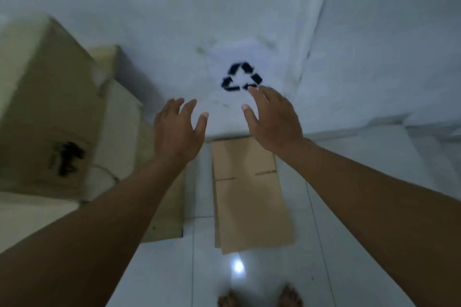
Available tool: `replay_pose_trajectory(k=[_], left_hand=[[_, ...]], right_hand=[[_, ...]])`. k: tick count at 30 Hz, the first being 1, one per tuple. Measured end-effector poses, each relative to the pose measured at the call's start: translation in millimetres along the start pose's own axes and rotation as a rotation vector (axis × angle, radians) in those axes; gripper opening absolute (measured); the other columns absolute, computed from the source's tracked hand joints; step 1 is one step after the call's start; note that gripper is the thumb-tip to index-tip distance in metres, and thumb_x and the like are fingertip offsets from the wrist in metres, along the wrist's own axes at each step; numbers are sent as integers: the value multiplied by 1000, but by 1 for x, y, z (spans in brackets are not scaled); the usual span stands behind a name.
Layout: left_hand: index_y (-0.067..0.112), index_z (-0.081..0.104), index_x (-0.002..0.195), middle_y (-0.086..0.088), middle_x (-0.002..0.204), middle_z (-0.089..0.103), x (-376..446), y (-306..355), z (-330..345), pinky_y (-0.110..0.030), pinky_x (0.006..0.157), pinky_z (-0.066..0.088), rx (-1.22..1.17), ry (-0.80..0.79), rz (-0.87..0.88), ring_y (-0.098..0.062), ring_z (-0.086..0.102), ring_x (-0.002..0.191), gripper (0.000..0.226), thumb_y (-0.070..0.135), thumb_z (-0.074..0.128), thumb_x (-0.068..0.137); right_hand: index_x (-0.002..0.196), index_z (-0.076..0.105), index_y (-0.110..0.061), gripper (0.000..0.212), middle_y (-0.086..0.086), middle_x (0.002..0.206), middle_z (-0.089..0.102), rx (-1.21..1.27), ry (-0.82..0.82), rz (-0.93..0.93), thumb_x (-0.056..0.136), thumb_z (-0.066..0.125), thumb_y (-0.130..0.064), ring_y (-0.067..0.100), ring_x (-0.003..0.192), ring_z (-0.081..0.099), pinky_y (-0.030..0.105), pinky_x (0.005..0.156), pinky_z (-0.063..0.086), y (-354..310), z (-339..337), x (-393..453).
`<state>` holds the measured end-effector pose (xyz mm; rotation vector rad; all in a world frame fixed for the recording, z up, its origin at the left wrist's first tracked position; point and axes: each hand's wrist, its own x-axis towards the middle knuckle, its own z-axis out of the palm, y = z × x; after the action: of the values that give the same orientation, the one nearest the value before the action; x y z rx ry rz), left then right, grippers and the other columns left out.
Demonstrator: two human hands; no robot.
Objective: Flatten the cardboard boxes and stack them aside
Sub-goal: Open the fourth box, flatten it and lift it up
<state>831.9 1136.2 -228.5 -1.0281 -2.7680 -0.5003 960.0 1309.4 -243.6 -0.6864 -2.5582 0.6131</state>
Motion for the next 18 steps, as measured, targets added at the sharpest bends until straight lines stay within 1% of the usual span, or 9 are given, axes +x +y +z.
replay_pose_trajectory(k=[2,3,6,9,11,13,18], left_hand=[[15,53,138,-16,142,50,27,7,-64,-52,111,32,20,45,10,-33,39,136,54,48,44,97],[16,52,139,-15,144,49,37,10,-97,-52,111,31,20,70,5,-32,38,137,54,48,45,97],[17,50,142,-13,147,45,55,14,-187,-49,114,28,5,147,-19,-31,33,141,54,48,45,98],[17,50,142,-13,146,47,54,4,-257,-49,114,29,-5,217,-52,-30,33,141,56,50,42,97],[17,51,141,-13,145,49,46,-9,-294,-50,113,30,-22,246,-73,-30,35,140,58,52,39,96],[18,51,141,-13,145,49,35,-29,-323,-49,113,30,-43,271,-94,-29,35,140,56,51,41,97],[17,52,139,-12,142,51,-1,-105,-367,-49,111,33,-46,292,-91,-28,39,138,51,47,45,98]], right_hand=[[135,58,-3,52,23,135,59,23,54,-39,97,47,-36,38,127,54,56,101,46,-43,-47,32],[137,57,-4,52,22,136,59,36,65,-48,98,46,-37,37,128,53,55,102,45,-65,-68,44],[146,48,-11,51,17,148,49,56,60,-64,103,44,-38,32,139,42,50,113,35,-128,-120,66],[149,44,-14,52,13,152,45,87,64,-91,104,41,-40,28,143,37,47,116,31,-188,-151,70],[150,42,-16,52,11,154,43,119,47,-94,105,40,-42,26,144,35,45,118,29,-226,-161,67],[151,40,-17,53,9,156,41,149,28,-97,105,39,-42,25,145,34,45,118,28,-263,-163,60],[151,40,-19,53,4,156,40,238,5,-59,105,39,-43,22,144,34,42,117,29,-349,-141,36]])
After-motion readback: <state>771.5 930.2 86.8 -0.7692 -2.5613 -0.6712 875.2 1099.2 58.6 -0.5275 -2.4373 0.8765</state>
